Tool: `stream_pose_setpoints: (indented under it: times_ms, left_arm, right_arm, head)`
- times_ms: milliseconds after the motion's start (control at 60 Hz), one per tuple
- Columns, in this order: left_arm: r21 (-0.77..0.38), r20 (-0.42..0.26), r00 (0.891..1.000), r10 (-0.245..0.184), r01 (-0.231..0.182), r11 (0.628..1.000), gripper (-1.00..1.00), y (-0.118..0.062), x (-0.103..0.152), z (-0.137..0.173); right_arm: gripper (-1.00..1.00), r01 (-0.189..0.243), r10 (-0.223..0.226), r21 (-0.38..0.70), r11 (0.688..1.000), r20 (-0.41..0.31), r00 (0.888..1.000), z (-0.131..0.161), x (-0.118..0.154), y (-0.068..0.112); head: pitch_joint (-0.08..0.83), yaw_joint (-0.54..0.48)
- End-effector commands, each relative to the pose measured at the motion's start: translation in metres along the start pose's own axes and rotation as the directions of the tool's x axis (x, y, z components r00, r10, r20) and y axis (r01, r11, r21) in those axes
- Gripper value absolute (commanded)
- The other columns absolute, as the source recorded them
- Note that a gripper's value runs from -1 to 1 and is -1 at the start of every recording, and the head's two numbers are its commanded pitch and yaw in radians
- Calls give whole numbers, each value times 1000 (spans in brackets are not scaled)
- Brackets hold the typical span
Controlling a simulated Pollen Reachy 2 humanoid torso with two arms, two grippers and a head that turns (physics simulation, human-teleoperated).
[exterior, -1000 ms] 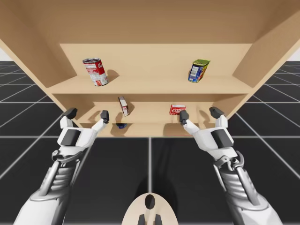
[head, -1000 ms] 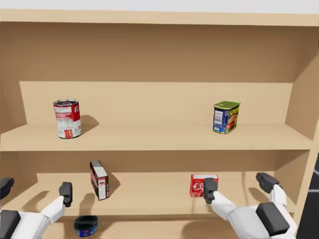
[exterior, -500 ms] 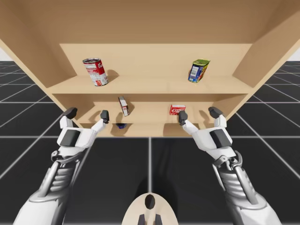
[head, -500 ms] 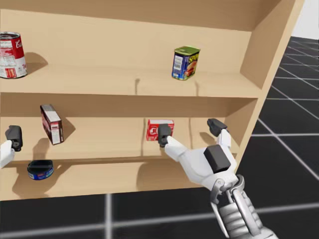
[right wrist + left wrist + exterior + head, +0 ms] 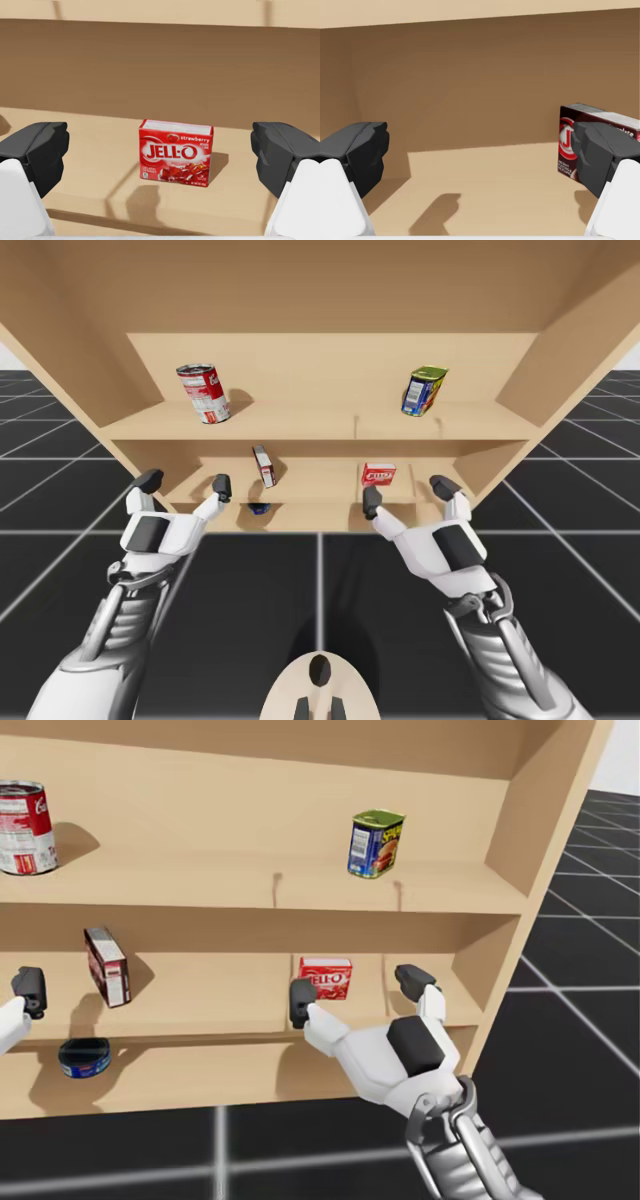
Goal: Find the gelatin box on the shelf and bring it to me.
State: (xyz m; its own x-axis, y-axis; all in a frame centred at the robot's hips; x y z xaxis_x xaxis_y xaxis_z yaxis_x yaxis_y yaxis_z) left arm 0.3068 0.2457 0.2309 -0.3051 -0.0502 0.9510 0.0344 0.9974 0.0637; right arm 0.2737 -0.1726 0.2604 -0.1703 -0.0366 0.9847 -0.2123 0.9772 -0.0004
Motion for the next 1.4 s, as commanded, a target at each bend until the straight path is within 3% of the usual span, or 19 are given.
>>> stream_pose_setpoints:
  times_ms: [17, 100, 183, 350, 533, 683, 983, 1000, 1033, 1050, 1067, 1083, 1100, 1333, 1400]
  left_arm:
    - [3, -2, 1000, 11, -11, 1000, -1000, 0, 0, 0]
    - [2, -4, 1000, 12, -12, 1000, -1000, 0, 0, 0]
    - [3, -6, 1000, 15, -15, 1000, -1000, 0, 0, 0]
    - [4, -7, 1000, 18, -18, 1000, -1000, 1, 0, 1]
    - [4, -7, 1000, 21, -21, 1000, -1000, 1, 1, 1]
    - [4, -5, 1000, 27, -27, 1000, -1000, 2, 2, 1]
    - [5, -4, 999, 32, -32, 999, -1000, 3, 2, 1]
    - [4, -3, 999, 32, -32, 999, -1000, 3, 2, 1]
    - [4, -3, 999, 32, -32, 999, -1000, 3, 2, 2]
    - [3, -3, 999, 33, -33, 999, -1000, 3, 2, 2]
    - [3, -3, 999, 34, -34, 999, -1000, 3, 2, 2]
    - [3, -3, 999, 34, -34, 999, -1000, 3, 2, 2]
    - [3, -3, 999, 34, -34, 999, -1000, 2, 2, 2]
    - [5, -1, 999, 35, -35, 999, -1000, 3, 3, 2]
    - [7, 0, 999, 37, -37, 999, -1000, 3, 3, 2]
  right_arm:
    - [-1000, 90, -90, -30, 996, -23, 996, -4, 0, 28]
    - [-1000, 89, -91, -58, 994, -32, 995, -13, -3, 31]
    - [-1000, 131, -136, -67, 989, -69, 988, -26, -7, 33]
    - [-1000, 151, -161, -101, 983, -104, 981, -48, -17, 38]
    - [-1000, 109, -126, -146, 983, -113, 986, -78, -30, 46]
    - [-1000, 115, -140, -158, 981, -157, 978, -93, -42, 48]
    - [-1000, 74, -109, -173, 982, -205, 973, -111, -65, 43]
    - [-762, 82, -117, -168, 982, -207, 971, -111, -66, 42]
    - [-572, 82, -118, -172, 982, -206, 971, -112, -67, 43]
    - [174, 78, -114, -175, 981, -204, 972, -112, -68, 43]
    - [174, 75, -112, -179, 981, -201, 973, -112, -69, 43]
    - [713, 69, -105, -182, 981, -195, 975, -111, -70, 44]
    - [964, 70, -104, -180, 981, -190, 976, -111, -70, 44]
    - [1000, 74, -101, -169, 983, -157, 982, -109, -63, 44]
    - [1000, 71, -90, -163, 984, -112, 990, -105, -49, 44]
  head:
    - [398, -208]
    - [401, -208]
    - [406, -211]
    - [410, -207]
    - [415, -190]
    - [421, -185]
    - [427, -184]
    - [427, -185]
    - [428, -186]
    - [427, -187]
    - [427, -188]
    - [427, -188]
    - [428, -189]
    - [429, -189]
    - [430, -190]
